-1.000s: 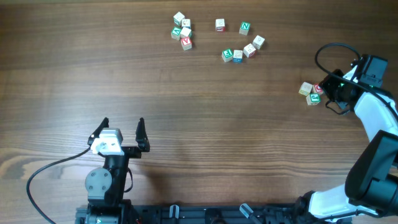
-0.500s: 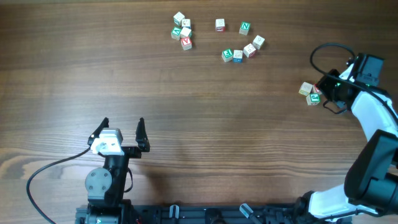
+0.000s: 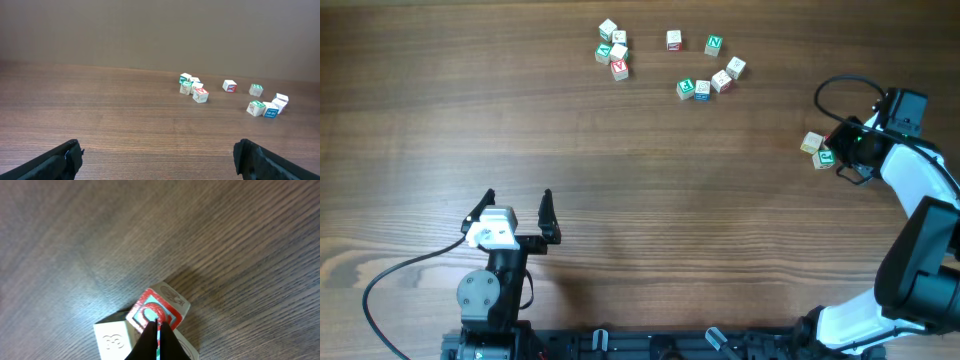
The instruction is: Form a circle
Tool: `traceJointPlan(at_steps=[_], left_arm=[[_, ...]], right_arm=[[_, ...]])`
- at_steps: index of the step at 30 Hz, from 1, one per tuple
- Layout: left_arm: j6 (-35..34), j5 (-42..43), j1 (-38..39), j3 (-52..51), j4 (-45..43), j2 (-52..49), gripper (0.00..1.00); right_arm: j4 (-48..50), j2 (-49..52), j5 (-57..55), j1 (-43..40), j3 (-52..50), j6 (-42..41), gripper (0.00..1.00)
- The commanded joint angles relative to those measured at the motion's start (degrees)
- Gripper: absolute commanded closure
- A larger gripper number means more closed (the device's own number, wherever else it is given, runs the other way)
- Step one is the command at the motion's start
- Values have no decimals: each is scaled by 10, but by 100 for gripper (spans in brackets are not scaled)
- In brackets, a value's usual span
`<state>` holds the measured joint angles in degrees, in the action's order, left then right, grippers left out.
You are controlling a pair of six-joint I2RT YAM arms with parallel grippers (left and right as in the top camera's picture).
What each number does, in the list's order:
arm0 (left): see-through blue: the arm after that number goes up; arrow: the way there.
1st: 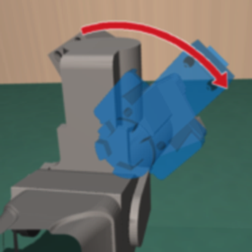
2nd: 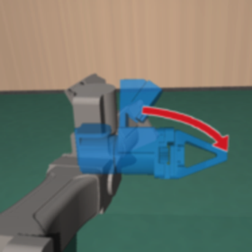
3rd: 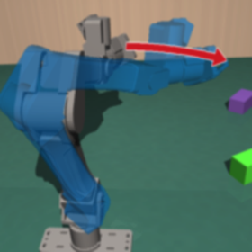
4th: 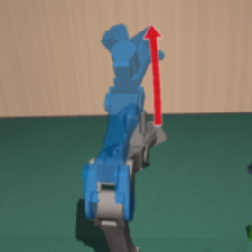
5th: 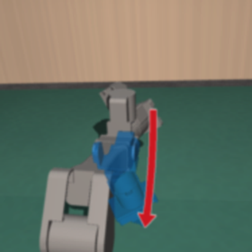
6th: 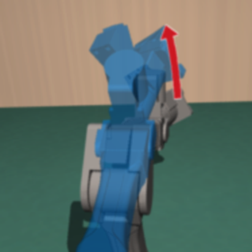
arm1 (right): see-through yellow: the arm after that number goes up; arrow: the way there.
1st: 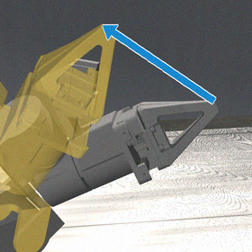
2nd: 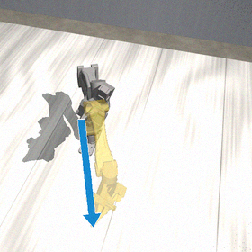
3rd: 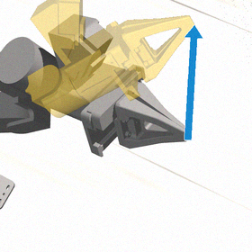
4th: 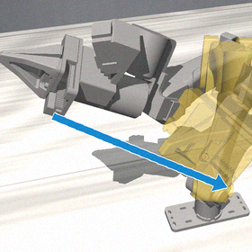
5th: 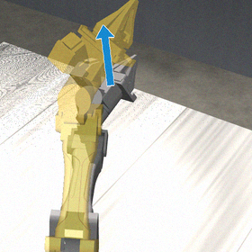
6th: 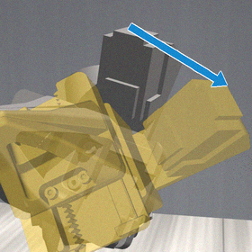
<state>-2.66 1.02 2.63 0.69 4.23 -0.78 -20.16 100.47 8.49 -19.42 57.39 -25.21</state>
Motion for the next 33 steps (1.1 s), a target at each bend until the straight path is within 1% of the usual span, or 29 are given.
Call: traceJointPlan(at_steps=[1, 9, 13, 18, 25, 33], left_arm=[[-4, 9, 3, -4, 0, 5, 0], [-4, 9, 3, -4, 0, 5, 0], [-4, 9, 3, -4, 0, 5, 0], [-4, 9, 3, -4, 0, 5, 0], [-4, 9, 3, -4, 0, 5, 0], [-4, 9, 3, -4, 0, 5, 0]], right_arm=[[2, 12, -12, 2, 11, -1, 96], [6, 13, -51, 2, 11, -9, 95], [12, 13, -52, 2, 11, -9, 96], [12, -10, -7, 3, 11, 13, 96], [21, -19, -36, 41, 11, 26, 95], [28, -5, -49, 42, 11, 21, 96]])
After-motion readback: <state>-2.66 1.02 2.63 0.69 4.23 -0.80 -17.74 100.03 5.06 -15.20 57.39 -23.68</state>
